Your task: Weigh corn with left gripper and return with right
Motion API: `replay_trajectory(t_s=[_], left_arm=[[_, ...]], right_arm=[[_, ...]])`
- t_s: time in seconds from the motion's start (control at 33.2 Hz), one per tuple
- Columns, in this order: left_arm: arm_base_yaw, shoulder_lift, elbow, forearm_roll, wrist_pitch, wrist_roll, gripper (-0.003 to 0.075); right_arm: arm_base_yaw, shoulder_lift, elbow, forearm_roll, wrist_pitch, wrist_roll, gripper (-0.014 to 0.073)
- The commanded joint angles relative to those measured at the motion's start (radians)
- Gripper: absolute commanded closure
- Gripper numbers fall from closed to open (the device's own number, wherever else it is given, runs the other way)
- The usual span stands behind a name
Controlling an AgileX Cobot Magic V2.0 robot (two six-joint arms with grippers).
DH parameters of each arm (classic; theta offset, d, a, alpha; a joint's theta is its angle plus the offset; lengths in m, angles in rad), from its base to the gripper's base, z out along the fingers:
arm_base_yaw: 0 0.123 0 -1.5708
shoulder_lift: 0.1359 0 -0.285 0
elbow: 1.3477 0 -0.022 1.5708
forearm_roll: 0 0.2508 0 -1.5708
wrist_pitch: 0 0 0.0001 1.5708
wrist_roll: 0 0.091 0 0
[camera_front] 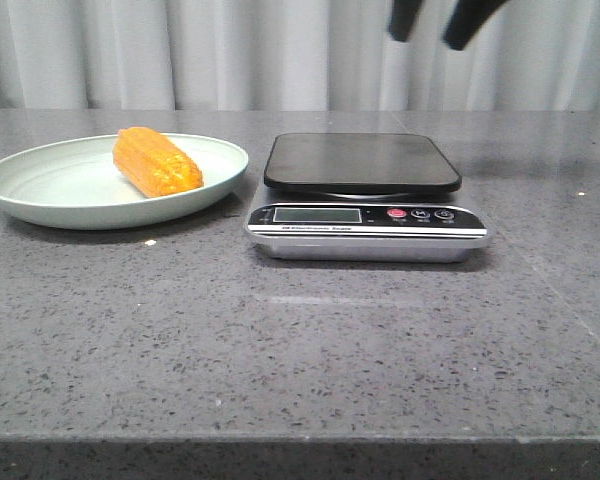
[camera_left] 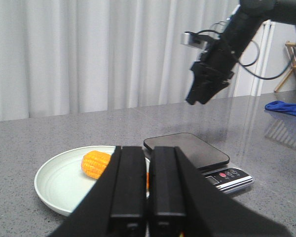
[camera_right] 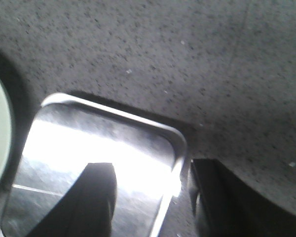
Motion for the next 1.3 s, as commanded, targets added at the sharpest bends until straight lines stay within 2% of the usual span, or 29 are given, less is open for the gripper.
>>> replay_trajectory(t_s=[0.0,0.21,0.33,0.51,0.63,0.81,1.11,1.17,1.27], left_arm=[[-0.007,-0.017,-0.024,-0.007,-0.078,0.001,0.0588],[-0.007,-0.017,-0.024,-0.007,-0.078,0.001,0.0588],[-0.007,-0.017,-0.024,-0.007,-0.078,0.001,0.0588],[-0.007,-0.017,-0.024,-0.007,-0.078,0.001,0.0588],[-0.007,-0.017,-0.024,-0.007,-0.078,0.001,0.0588],[-0.007,-0.017,-0.024,-0.007,-0.078,0.001,0.0588],[-0.007,-0.017,-0.023,-0.007,-0.078,0.001,0.0588],[-0.007,-0.017,-0.019,-0.007,-0.076,0.001,0.0588],[-0.007,-0.017,-0.01,-0.007,-0.076,0.001,0.0588]], right_arm=[[-0.069,-0.143,0.093,0.009,0.041,-0.049,0.0163],[-0.199,-0.322,0.393,0.067,-0.11,-0.154,0.0163],[-0.225,-0.46,0.61,0.068,-0.27,-0.228,0.0163],[-0.225,-0.703,0.875,0.079,-0.532,-0.247,0.0163],[-0.225,-0.851,1.021,0.1,-0.656,-0.247,0.0163],[-0.22,-1.069,1.188,0.101,-0.778,-0.273,0.0163],[-0.126,-1.435,1.418,0.082,-0.939,-0.315,0.0164],[-0.126,-1.5,1.473,0.08,-0.985,-0.315,0.0191],[-0.126,-1.591,1.537,0.085,-1.034,-0.315,0.0286]])
